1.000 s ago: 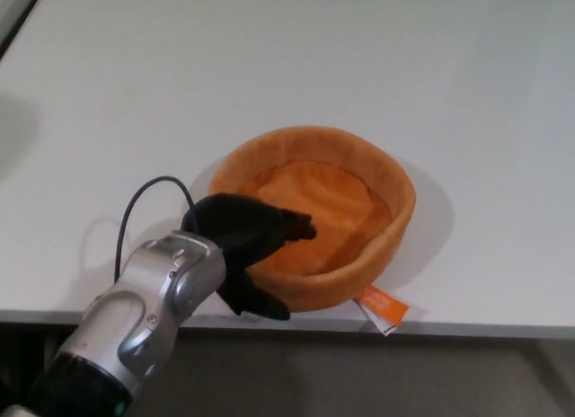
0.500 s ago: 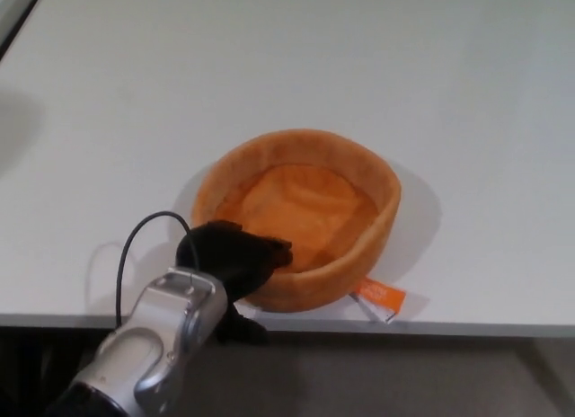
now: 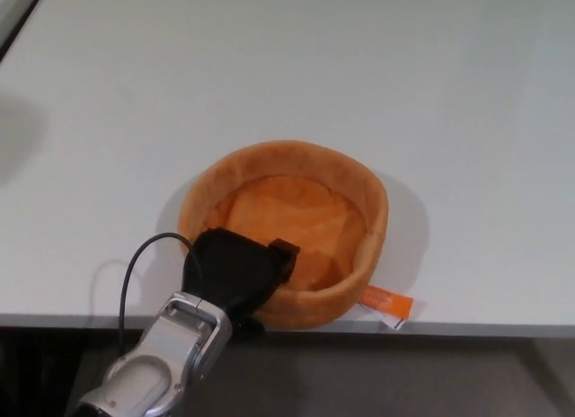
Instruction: A soft plate is kept in the center of the table close to the robot and the robot uses its left hand to pick up the plate, turns it upside down and places it back on the table
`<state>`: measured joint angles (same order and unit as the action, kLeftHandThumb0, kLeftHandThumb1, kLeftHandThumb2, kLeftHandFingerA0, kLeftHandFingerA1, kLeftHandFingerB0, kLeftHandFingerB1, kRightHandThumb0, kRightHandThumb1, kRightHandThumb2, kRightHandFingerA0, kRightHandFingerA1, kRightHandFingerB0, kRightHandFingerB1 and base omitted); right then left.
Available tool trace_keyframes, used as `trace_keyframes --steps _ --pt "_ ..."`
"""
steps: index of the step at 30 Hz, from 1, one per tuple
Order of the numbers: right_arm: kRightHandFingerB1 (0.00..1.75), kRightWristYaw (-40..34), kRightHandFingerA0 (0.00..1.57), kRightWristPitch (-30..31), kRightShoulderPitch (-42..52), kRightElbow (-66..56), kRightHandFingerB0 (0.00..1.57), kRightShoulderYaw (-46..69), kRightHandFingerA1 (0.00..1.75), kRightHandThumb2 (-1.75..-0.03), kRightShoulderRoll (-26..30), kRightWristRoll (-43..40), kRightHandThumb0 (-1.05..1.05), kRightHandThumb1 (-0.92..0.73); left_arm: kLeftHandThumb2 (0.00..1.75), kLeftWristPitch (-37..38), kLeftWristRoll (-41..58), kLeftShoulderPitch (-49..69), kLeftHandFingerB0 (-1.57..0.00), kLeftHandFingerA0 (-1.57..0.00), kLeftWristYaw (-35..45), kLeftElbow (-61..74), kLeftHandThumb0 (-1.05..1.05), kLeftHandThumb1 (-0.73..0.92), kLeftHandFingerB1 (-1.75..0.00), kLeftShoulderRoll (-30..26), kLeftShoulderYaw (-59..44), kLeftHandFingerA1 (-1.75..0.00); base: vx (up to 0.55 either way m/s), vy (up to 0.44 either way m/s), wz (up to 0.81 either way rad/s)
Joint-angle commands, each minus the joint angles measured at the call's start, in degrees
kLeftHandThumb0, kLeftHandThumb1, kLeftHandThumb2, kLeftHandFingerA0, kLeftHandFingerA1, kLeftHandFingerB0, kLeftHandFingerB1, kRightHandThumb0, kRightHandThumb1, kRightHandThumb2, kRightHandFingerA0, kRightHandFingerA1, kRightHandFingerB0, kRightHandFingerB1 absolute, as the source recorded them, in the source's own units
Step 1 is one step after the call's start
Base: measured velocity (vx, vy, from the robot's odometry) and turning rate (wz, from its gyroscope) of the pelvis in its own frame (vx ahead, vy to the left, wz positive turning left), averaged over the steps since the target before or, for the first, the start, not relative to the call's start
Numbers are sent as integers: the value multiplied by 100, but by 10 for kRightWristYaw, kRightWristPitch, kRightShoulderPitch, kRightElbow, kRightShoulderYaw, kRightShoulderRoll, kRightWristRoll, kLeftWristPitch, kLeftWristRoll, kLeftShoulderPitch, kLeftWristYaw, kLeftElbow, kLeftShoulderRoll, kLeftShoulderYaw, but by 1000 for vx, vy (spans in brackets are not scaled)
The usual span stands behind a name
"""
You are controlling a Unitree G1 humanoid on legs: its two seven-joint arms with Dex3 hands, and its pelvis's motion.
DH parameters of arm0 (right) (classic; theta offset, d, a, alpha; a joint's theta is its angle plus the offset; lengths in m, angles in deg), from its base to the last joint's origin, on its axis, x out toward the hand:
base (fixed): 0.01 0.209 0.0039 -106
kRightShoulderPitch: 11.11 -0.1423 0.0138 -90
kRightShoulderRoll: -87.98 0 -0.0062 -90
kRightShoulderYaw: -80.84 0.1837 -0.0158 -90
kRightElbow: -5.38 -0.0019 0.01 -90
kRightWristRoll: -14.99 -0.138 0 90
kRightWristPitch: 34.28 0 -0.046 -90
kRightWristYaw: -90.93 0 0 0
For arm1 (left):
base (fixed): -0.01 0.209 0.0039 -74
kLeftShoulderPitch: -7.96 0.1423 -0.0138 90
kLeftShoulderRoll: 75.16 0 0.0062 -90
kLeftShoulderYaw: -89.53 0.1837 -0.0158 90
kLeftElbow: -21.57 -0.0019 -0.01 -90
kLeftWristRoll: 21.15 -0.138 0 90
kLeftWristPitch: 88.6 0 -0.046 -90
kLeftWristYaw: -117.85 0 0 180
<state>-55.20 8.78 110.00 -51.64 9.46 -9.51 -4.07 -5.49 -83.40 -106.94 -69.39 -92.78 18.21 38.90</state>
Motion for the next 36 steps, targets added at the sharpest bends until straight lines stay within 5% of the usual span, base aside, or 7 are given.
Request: trace_keyframes --steps 1,16,18,19,21,25,36 --pt "35 -10 70 19 6 -3 47 -1 41 -65 13 9 -57 -79 79 -1 -4 26 -95 -120 19 -20 -41 35 -124 -17 18 -142 0 0 0" --pt "35 -10 70 24 -1 8 46 -2 41 -65 20 11 -56 -79 55 89 192 42 -62 -74 233 104 -26 62 -157 -8 -3 -175 0 0 0" --pt "34 -10 69 19 -7 19 45 -1 41 -66 23 14 -56 -79 56 93 196 42 -67 -76 239 117 -26 60 -146 -5 3 -169 0 0 0" --pt "35 -9 71 13 -6 20 46 0 41 -65 24 15 -54 -79 84 86 202 45 -81 -92 262 147 -41 45 -84 4 16 -116 0 0 0" --pt "34 -9 72 15 2 7 45 -2 42 -65 21 13 -54 -79 58 74 206 50 -84 -87 282 172 -32 58 -80 11 25 -132 0 0 0" --pt "34 -14 70 20 14 -1 42 -4 41 -65 23 22 -57 -78 58 77 222 66 -77 -85 291 209 -27 60 -138 30 50 -171 0 0 0" --pt "34 -8 74 15 12 -6 42 -7 42 -64 25 22 -53 -75 57 73 378 105 -74 -94 342 261 -38 56 -175 121 50 -175 0 0 0"
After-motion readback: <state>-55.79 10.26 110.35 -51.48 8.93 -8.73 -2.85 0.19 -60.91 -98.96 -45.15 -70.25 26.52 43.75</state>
